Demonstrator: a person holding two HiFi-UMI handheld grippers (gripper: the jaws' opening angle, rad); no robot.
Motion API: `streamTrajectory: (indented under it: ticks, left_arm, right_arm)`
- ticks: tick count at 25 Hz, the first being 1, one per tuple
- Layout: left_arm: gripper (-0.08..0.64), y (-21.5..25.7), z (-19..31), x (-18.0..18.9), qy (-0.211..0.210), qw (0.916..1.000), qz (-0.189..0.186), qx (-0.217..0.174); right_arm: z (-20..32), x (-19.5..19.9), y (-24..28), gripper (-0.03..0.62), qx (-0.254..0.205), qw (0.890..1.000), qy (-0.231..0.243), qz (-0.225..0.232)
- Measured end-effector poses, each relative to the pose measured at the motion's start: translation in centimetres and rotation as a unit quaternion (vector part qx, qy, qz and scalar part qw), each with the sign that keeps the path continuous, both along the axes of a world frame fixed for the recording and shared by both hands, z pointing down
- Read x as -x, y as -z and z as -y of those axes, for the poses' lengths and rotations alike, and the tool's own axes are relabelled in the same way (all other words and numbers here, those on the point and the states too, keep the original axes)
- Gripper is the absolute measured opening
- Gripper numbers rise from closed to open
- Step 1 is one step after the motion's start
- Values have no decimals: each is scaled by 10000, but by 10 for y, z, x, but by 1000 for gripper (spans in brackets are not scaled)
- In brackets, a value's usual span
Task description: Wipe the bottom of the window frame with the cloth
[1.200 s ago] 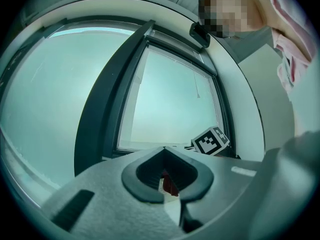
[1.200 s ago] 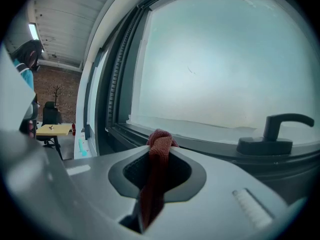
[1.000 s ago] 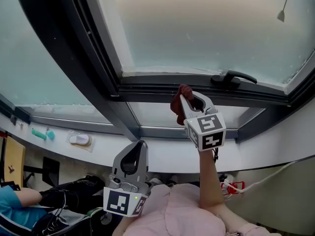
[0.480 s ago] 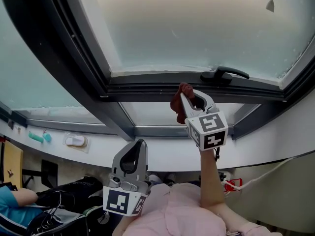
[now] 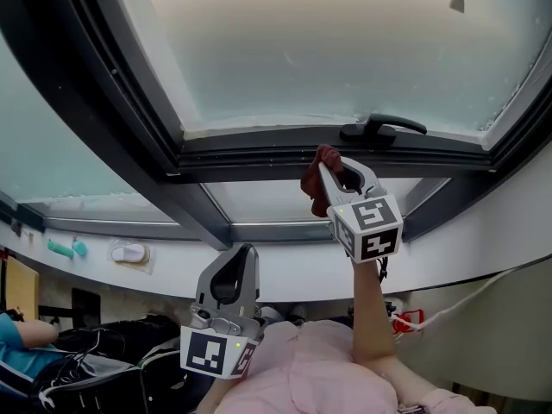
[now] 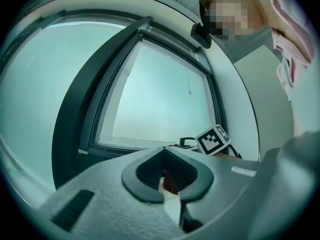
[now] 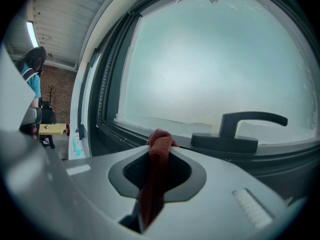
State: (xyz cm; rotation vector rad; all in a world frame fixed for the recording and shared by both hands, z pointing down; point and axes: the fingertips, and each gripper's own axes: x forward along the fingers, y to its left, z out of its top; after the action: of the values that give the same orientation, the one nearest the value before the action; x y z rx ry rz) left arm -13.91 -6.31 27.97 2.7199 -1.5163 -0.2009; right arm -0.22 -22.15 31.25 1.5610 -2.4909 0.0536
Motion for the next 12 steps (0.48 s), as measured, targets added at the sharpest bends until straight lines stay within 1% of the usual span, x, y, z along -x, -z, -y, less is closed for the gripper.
streamTrajectory:
  ticks: [12]
  left_arm:
    - [0, 0, 2, -4, -29, 10000, -7, 0]
  right_arm:
    - [0, -17, 0, 54, 2, 9999, -146, 42]
